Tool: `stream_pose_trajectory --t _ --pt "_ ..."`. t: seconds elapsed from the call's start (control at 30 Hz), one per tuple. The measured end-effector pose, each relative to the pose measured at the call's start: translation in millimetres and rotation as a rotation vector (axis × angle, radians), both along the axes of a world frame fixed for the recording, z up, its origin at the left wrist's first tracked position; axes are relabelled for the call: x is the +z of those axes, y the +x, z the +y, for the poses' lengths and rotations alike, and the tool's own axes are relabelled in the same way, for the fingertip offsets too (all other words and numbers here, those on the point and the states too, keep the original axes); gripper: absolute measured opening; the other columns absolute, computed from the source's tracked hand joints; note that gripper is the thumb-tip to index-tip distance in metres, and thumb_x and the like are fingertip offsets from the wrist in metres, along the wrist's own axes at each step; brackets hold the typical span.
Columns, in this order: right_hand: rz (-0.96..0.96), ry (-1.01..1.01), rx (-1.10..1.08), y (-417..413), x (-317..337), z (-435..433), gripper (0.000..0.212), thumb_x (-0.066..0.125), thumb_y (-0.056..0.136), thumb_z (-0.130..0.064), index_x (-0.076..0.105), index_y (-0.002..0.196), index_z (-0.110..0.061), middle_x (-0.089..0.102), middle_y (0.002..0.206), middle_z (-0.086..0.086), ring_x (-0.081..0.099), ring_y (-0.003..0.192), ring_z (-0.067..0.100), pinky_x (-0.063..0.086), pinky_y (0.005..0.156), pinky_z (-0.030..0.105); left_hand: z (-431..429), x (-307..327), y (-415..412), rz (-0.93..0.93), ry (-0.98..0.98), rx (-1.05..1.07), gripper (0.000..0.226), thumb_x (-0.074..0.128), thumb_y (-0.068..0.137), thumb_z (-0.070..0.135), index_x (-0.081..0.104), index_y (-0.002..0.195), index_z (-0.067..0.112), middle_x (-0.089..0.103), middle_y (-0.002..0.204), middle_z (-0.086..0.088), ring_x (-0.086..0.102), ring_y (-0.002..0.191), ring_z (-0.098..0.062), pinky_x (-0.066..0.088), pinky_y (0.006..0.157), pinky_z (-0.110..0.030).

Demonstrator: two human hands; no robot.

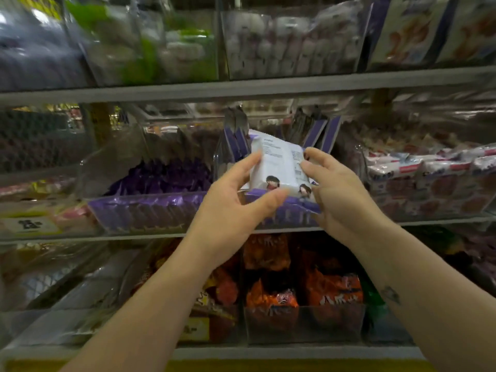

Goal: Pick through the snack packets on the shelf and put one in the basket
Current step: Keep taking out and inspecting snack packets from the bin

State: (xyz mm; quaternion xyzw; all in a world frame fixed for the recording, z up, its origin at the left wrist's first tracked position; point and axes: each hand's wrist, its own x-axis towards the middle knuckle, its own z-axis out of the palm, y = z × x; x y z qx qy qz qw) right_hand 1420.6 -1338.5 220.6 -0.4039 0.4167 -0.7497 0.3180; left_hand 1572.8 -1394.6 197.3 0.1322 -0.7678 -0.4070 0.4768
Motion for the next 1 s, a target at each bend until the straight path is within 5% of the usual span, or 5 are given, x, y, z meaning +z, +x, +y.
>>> stream_pose_trajectory --t 0.17,0.3,0.43,0.63,1.0 --pt "0.272 0.005 -0.114 -1.7 30.7 -43.8 0.032 0.043 0.102 -0.016 0.049 0.133 -0.018 0.066 0.118 0.006 0.068 0.101 0.018 0.057 0.088 0.038 -27.6 39.2 -9.9 0.063 -0.150 0.241 0.066 0.078 0.081 0.026 0.050 0.140 0.028 0.067 0.123 0.006 0.067 0.105 -0.006 0.055 0.090 -0.028" --pt "0.740 0.062 -0.145 -26.6 49.9 -65.4 0.029 0.042 0.102 -0.014 0.057 0.124 -0.026 0.070 0.099 -0.006 0.065 0.078 -0.005 0.050 0.069 0.017 -58.0 65.8 -17.8 -0.062 -0.291 0.402 0.058 0.077 0.082 0.028 0.056 0.136 0.029 0.069 0.079 0.017 0.058 0.070 0.011 0.043 0.077 -0.003" --pt "1.324 0.209 -0.519 -62.8 68.9 -84.6 0.034 0.051 0.096 -0.016 0.061 0.128 -0.013 0.065 0.127 0.005 0.058 0.120 0.021 0.041 0.098 0.028 -83.9 87.0 -34.2 -0.276 -0.429 0.491 0.053 0.075 0.083 0.026 0.059 0.134 0.027 0.072 0.091 0.016 0.058 0.080 0.013 0.036 0.076 0.002" --pt "1.606 0.407 -0.472 -86.3 79.0 -121.0 0.027 0.057 0.093 -0.016 0.062 0.119 -0.012 0.065 0.119 0.012 0.060 0.112 0.029 0.046 0.088 0.029 -117.0 115.5 -68.6 -0.550 -0.504 0.587 0.051 0.068 0.086 0.036 0.056 0.135 0.033 0.072 0.102 -0.003 0.067 0.104 -0.025 0.053 0.092 -0.038" --pt "1.709 0.560 -0.461 -98.4 86.3 -165.3 0.025 0.052 0.094 -0.015 0.062 0.117 -0.011 0.064 0.116 0.012 0.064 0.102 0.030 0.048 0.074 0.032 -161.5 139.4 -126.9 -0.919 -0.791 0.784 0.034 0.050 0.094 0.043 0.059 0.125 0.032 0.066 0.121 -0.003 0.061 0.109 -0.026 0.043 0.091 -0.033"
